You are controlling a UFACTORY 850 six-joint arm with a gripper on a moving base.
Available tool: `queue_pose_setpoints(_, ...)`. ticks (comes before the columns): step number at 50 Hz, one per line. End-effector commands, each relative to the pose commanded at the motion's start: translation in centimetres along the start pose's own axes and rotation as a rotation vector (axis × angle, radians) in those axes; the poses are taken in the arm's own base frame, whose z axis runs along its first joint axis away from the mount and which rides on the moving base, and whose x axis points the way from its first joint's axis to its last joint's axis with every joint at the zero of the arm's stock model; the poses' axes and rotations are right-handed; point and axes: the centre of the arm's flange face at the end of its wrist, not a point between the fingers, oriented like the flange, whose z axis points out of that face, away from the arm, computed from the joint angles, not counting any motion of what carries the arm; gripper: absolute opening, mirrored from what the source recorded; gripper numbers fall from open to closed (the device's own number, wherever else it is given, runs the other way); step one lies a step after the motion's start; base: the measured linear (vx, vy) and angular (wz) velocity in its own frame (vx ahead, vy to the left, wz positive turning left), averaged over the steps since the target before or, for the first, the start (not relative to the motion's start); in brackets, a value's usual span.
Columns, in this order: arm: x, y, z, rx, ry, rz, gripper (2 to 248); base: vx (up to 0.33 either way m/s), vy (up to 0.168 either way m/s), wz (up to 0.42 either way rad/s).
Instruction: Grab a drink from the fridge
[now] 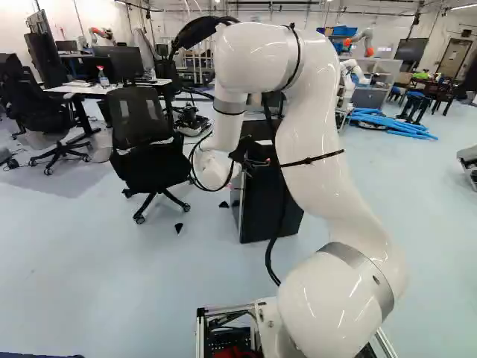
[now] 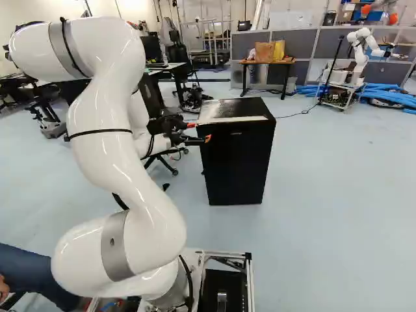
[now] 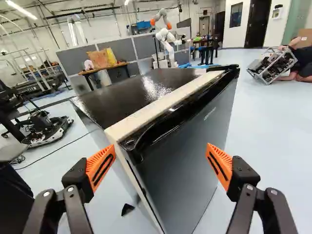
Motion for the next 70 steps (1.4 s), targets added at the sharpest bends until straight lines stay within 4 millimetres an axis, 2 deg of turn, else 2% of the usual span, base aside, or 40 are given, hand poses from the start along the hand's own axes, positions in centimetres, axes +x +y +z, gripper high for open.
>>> queue_pose_setpoints(70,-0.09,0.50,0.28,-0.071,-0.009,0.024,247,0.000,0.000,0.000)
